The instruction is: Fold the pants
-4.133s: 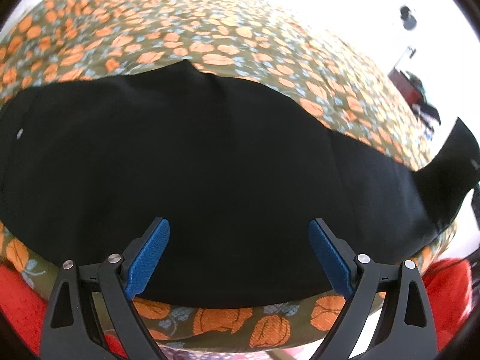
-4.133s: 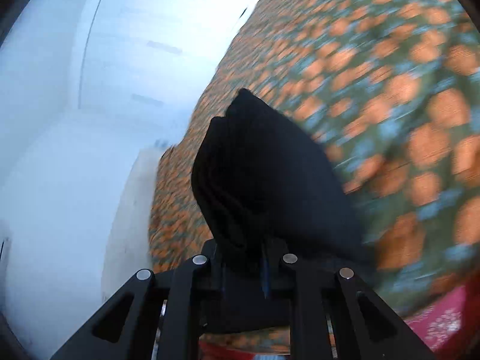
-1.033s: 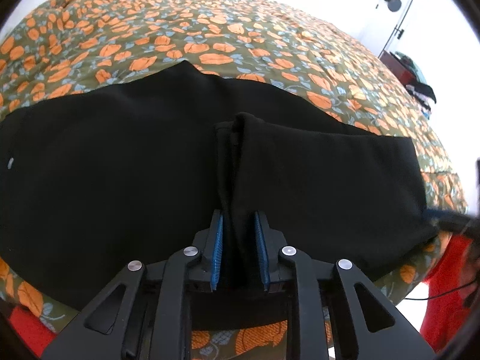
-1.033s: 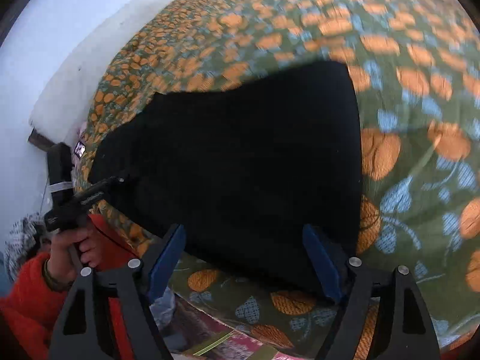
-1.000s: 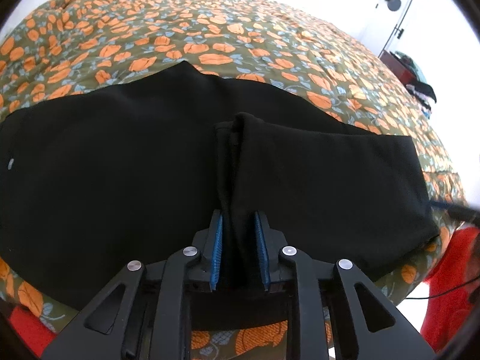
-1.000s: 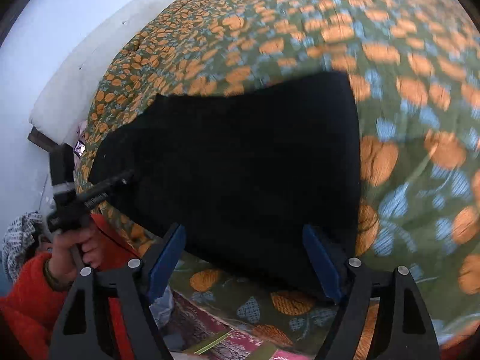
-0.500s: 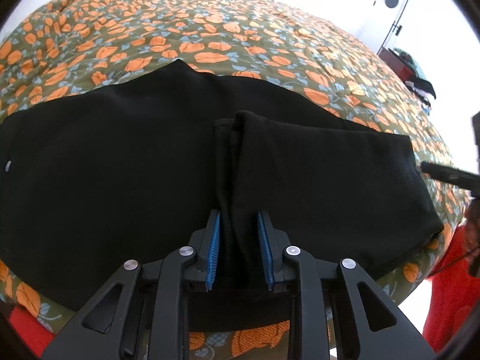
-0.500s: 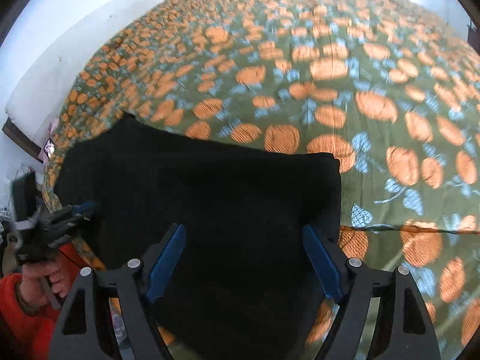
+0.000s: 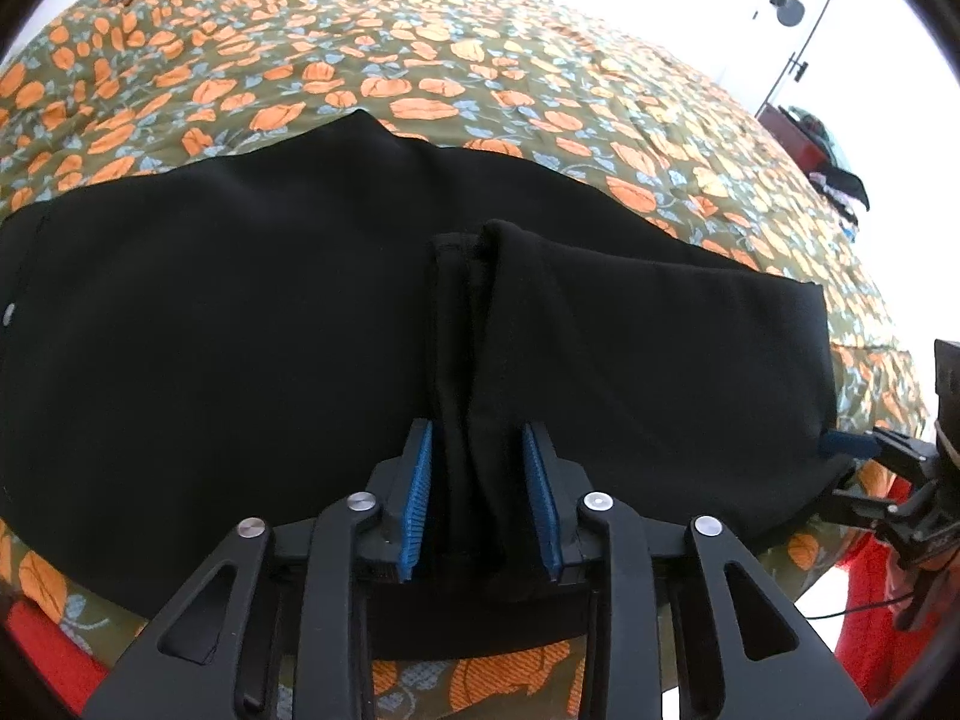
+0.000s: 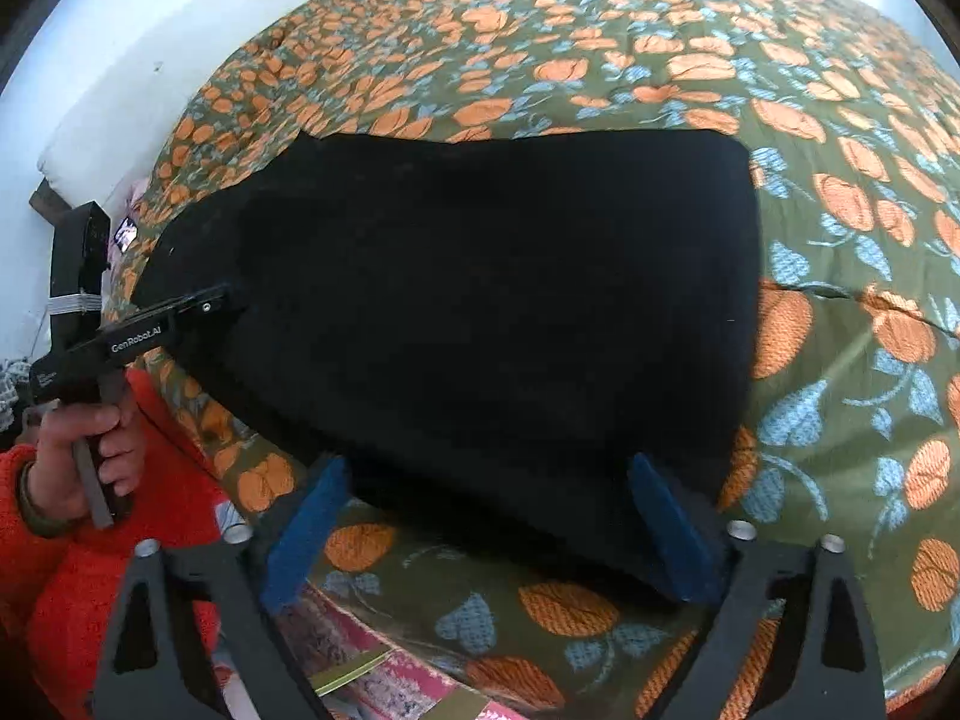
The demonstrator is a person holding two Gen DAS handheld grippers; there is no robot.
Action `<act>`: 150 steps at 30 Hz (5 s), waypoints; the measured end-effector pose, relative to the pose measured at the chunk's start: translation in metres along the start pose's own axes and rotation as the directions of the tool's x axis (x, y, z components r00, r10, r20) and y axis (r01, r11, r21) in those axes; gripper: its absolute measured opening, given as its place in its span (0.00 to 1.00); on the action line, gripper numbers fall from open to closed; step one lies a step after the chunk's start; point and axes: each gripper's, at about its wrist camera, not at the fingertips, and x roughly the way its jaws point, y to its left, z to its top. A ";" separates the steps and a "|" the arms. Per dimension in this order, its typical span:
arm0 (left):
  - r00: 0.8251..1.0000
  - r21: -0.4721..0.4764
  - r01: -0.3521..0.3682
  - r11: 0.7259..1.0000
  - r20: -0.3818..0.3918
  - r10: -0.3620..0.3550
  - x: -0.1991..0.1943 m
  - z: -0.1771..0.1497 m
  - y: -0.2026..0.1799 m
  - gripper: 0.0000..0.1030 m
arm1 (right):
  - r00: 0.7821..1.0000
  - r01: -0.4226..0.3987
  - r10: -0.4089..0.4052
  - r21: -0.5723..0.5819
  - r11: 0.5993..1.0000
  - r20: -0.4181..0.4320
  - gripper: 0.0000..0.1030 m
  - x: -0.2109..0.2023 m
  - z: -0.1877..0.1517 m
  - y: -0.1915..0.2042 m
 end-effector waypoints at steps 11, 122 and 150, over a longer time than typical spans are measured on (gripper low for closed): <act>0.999 0.067 0.036 0.997 0.014 -0.037 -0.007 -0.003 -0.022 0.71 | 1.000 -0.016 0.016 -0.020 1.000 0.023 1.00 0.005 -0.002 0.000; 0.891 -0.534 -0.070 0.843 0.347 0.293 -0.175 0.006 0.173 0.18 | 0.994 0.104 -0.101 -0.098 0.990 0.040 1.00 0.014 -0.005 0.015; 0.982 0.080 -0.011 0.997 0.189 -0.004 -0.082 0.035 -0.070 0.54 | 0.824 -0.500 0.370 0.243 0.831 0.430 1.00 -0.094 -0.004 -0.090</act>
